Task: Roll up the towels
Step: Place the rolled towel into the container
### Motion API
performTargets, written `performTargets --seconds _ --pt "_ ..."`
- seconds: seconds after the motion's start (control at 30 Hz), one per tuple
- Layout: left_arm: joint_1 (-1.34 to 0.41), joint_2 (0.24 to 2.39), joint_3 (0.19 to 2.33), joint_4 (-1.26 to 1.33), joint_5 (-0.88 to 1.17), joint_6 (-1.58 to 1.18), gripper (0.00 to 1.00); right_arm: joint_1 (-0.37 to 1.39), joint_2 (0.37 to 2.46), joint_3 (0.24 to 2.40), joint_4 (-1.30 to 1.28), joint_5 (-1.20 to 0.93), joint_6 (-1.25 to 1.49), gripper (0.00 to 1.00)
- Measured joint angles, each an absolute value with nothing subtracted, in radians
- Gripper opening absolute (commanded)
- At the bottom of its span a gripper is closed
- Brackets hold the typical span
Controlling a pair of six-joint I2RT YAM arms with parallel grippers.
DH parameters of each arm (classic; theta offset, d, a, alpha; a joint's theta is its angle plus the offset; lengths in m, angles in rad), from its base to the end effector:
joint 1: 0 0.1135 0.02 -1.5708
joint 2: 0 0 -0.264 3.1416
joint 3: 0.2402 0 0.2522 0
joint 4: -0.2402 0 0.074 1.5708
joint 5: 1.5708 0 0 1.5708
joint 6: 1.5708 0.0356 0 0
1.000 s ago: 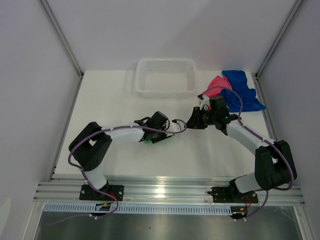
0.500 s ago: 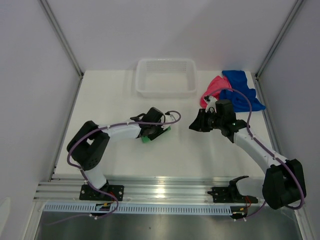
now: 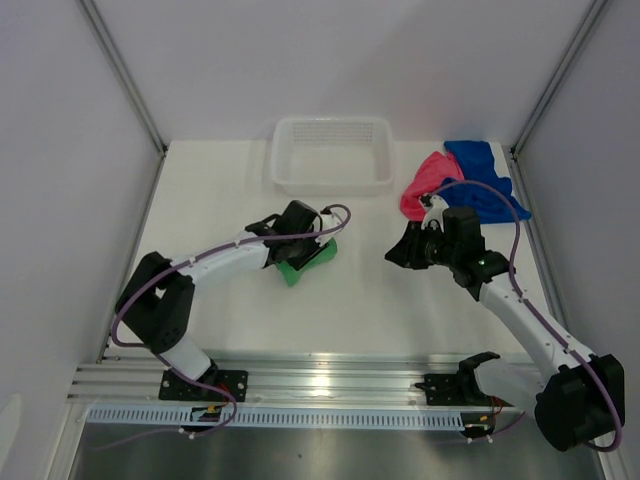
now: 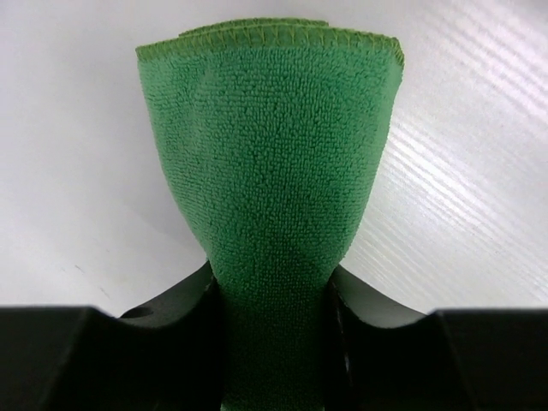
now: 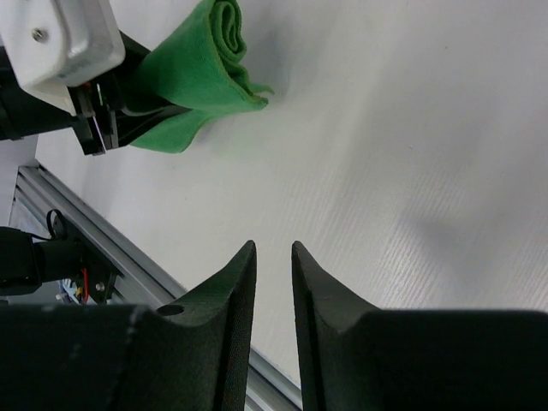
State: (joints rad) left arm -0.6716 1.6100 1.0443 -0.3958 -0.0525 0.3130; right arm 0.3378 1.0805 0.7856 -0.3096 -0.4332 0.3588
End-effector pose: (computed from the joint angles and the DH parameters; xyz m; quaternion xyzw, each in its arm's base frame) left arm 0.2611 -0.2051 0.2068 0.4438 0.8441 -0.0288 0.2995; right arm 0.2167 0.0920 0.2722 -0.0907 0.8658 0.3337 0.3615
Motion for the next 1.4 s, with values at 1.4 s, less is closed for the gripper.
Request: performTargets --seconds 1.4 --pt "-0.336 2.368 2.315 -0.637 -0.229 0.134 0.04 0.291 1.759 1.438 -0.134 -0.319 0.358 0.29"
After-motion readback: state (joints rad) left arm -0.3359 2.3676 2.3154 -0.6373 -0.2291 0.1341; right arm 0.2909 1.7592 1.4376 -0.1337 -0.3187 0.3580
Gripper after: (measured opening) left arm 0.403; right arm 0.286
